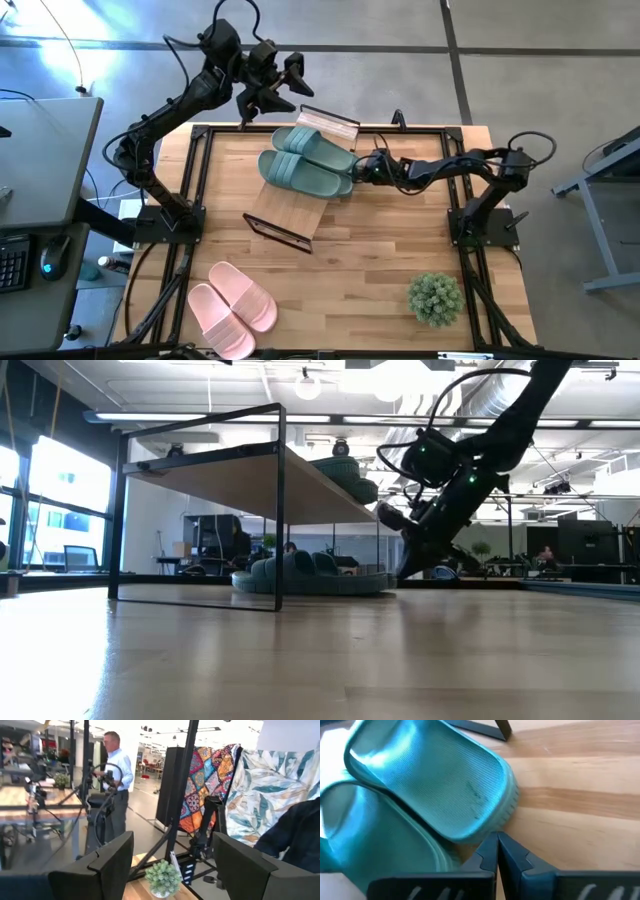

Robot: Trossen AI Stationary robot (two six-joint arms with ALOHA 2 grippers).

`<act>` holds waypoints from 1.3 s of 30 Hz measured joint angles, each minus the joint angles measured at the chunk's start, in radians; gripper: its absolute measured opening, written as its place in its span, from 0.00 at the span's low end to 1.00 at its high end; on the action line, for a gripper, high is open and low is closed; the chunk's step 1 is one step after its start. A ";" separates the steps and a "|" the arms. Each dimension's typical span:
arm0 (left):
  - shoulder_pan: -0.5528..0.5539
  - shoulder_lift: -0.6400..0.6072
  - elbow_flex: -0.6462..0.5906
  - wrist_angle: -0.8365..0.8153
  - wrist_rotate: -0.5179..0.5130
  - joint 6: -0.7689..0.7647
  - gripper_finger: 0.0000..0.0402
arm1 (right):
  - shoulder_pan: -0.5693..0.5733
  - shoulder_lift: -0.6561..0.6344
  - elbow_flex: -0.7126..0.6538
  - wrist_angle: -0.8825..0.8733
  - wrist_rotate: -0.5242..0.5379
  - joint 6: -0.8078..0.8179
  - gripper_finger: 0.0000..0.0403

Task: Pick and place slides into the shelf
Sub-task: Adjust the left green slide under the shelf, then put the pink slide under the shelf

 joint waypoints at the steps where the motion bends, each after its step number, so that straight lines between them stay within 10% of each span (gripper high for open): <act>1: -0.003 0.000 0.000 -0.014 0.008 0.000 0.63 | 0.003 -0.008 0.000 -0.012 0.001 -0.002 0.00; 15: -0.096 -0.096 0.000 -0.170 0.124 0.015 0.63 | 0.090 -0.325 0.000 -0.284 0.124 -0.077 0.00; 21: -0.099 -0.214 0.000 -0.560 0.045 0.277 0.63 | 0.139 -0.449 0.000 -0.298 0.147 -0.149 0.00; 29: -0.208 -0.392 0.000 -1.355 -0.695 0.737 0.63 | 0.183 -0.516 0.000 -0.296 0.108 -0.247 0.00; 39: -0.634 -0.580 -0.006 -1.535 -1.256 0.489 0.63 | 0.203 -0.515 0.000 -0.296 0.025 -0.200 0.00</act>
